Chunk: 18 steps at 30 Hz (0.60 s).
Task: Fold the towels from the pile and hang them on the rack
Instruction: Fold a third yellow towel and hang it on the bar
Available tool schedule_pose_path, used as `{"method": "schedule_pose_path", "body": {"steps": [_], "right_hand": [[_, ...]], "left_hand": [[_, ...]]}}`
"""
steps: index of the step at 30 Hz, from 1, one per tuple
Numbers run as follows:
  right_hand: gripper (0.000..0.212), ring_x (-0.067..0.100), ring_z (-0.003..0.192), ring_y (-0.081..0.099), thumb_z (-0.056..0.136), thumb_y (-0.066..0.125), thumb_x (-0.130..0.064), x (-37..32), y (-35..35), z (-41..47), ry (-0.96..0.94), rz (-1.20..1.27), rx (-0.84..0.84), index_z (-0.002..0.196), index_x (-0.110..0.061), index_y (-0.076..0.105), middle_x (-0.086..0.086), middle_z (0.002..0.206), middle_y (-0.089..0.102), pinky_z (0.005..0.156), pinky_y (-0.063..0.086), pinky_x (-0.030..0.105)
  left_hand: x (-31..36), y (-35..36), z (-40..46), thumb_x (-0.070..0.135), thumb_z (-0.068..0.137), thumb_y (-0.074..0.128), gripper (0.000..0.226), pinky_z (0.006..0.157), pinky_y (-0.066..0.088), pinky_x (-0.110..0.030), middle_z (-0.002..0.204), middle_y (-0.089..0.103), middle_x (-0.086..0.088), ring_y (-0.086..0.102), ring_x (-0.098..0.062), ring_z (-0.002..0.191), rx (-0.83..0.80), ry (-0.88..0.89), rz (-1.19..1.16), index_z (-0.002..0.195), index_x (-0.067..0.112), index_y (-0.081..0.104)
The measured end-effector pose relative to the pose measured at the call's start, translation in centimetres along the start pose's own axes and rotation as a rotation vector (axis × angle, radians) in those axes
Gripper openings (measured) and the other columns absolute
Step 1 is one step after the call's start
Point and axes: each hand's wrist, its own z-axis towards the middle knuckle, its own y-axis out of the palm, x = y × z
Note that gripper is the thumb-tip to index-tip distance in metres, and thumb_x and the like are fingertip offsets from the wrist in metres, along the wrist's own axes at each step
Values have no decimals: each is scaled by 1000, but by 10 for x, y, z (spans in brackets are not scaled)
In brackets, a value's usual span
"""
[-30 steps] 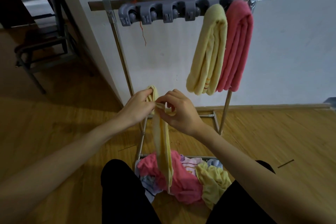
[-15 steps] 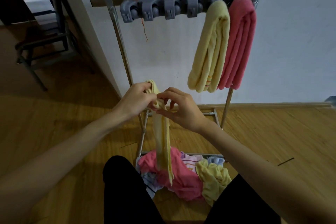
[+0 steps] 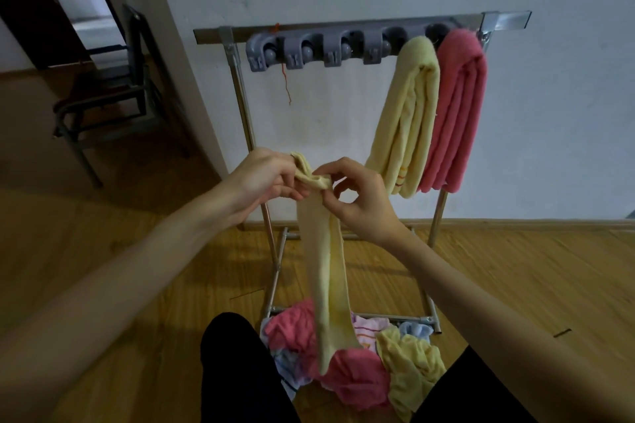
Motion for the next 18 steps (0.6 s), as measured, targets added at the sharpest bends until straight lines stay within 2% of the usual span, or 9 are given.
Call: {"method": "schedule_pose_path", "body": {"steps": [3, 5, 8, 11, 12, 14, 16, 18], "right_hand": [[20, 21, 83, 66, 77, 62, -3, 1, -8, 10, 100, 99, -5, 96, -8, 66, 5, 94, 69, 69, 55, 27], [22, 18, 81, 66, 75, 60, -4, 2, -12, 17, 150, 137, -16, 95, -12, 66, 3, 91, 69, 69, 54, 25], [22, 17, 80, 66, 75, 57, -3, 5, -15, 20, 183, 150, -22, 93, -10, 68, 4, 89, 69, 69, 55, 26], [21, 20, 79, 65, 75, 56, -3, 6, -17, 16, 211, 176, -17, 90, -10, 69, 8, 87, 69, 70, 56, 31], [21, 21, 79, 65, 75, 56, -2, 5, -17, 14, 216, 182, -17, 88, -12, 69, 9, 87, 69, 70, 56, 33], [22, 28, 79, 65, 75, 55, -1, 7, -20, 11, 218, 166, -17, 87, -14, 68, 12, 88, 70, 71, 55, 38], [23, 33, 83, 65, 78, 54, 0, 10, -26, 10, 212, 118, -35, 90, -11, 69, 14, 90, 69, 72, 55, 41], [22, 29, 82, 65, 79, 54, -1, 11, -33, 11, 235, 66, -82, 95, -7, 68, 11, 89, 69, 71, 55, 38]], "left_hand": [[-19, -6, 6, 1, 90, 51, 25, 61, 54, -24, 98, 65, -14, 66, -23, 79, 121, 128, 292, 112, 4, 64], [-34, -9, 9, 8, 87, 62, 27, 62, 53, -23, 99, 63, -6, 64, -20, 80, 228, 274, 402, 114, 13, 61], [-51, -12, 16, 15, 78, 76, 48, 67, 54, -19, 102, 56, -3, 60, -15, 85, 303, 373, 343, 118, 18, 50], [-53, -14, 20, 26, 69, 78, 61, 81, 55, -22, 109, 59, 0, 61, -12, 98, 141, 278, 197, 124, 19, 50], [-53, -14, 21, 24, 70, 77, 55, 83, 54, -22, 108, 62, 2, 62, -10, 99, 68, 260, 191, 120, 18, 55], [-52, -9, 23, 14, 77, 74, 30, 78, 53, -17, 98, 68, 2, 65, -5, 91, -11, 272, 221, 106, 14, 66], [-51, -1, 26, 10, 81, 71, 17, 71, 53, -16, 90, 69, -3, 65, -4, 82, 27, 323, 223, 98, 7, 69], [-50, 8, 31, 13, 81, 72, 18, 68, 55, -19, 89, 70, -8, 66, -9, 79, 112, 374, 220, 97, 4, 70]]}}
